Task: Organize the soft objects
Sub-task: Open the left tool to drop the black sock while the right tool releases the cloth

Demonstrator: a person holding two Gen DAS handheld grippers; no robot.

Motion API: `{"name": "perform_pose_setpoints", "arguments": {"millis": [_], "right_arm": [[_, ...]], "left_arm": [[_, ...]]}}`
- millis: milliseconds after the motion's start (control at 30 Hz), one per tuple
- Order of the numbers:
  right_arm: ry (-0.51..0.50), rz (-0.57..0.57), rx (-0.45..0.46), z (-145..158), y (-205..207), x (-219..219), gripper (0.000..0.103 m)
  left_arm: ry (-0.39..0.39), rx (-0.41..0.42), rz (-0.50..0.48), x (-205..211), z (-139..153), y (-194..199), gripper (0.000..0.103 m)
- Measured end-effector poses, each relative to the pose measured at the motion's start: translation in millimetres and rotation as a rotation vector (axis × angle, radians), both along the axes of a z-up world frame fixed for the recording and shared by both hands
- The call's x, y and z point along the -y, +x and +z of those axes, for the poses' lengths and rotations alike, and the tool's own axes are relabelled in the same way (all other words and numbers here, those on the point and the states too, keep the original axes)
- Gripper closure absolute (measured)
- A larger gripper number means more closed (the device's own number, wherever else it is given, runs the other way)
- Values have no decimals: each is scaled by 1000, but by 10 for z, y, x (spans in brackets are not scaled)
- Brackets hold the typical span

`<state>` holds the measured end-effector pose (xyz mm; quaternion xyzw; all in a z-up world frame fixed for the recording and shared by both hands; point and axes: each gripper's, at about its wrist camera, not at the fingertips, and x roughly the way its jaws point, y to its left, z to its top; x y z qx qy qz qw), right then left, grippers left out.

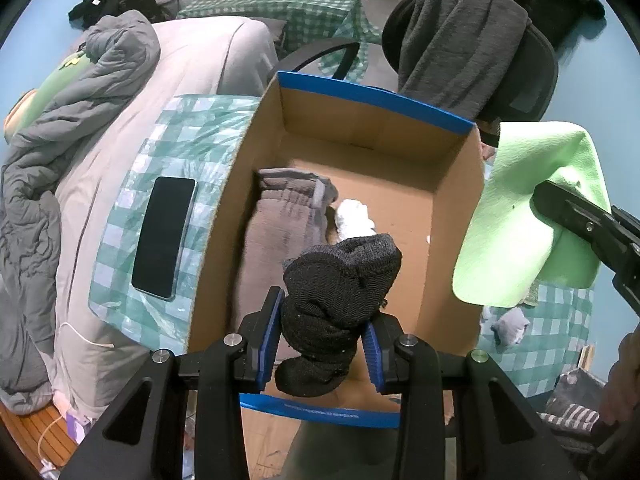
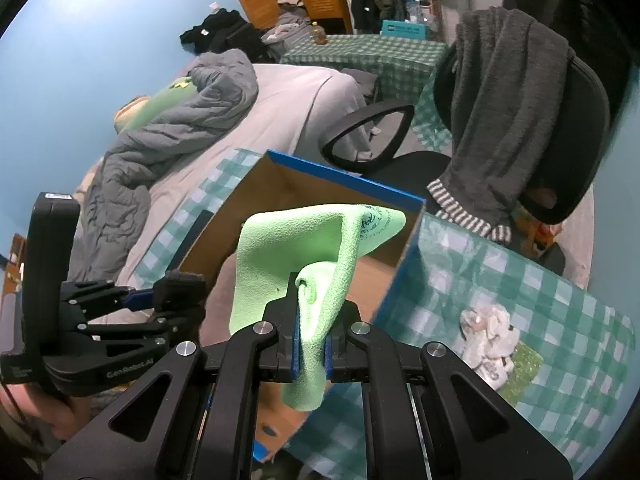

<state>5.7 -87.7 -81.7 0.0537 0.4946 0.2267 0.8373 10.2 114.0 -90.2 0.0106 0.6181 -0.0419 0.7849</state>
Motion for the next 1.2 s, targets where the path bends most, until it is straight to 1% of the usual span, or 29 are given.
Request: {"name": "perform_pose_setpoints", "arguments": {"millis": [433,800,867,967,1000,1033,1167,1200], "right_arm": [[-1,58,-38,-149,150,-323,95],[0,72,-88,-277,215,-400,95],[-6,74,-98,-289,222,-415,91],[-25,57,-105,-309,207,-415,83],[-26,52,-105,-307,205,-410,78],[-25,45,-104,-301,196,-395,73],[-25,24,-99,-272,169,-329,66],[-26,20,-99,-267,164,-315,63]], "left_arm": [[17,-14,7,-91,-88,129,66],[37,-53,33,-183,-217,173,65],[37,-64,34,-186,-232,172,64],[45,-67,35,-188,-240,163,54],[49,-64,36,-188,-235,158,52],[50,-62,37,-191,-232,155,51],[50,-63,39,-183,-223,140,50],[51,-64,39,-180,-224,139,49]]}}
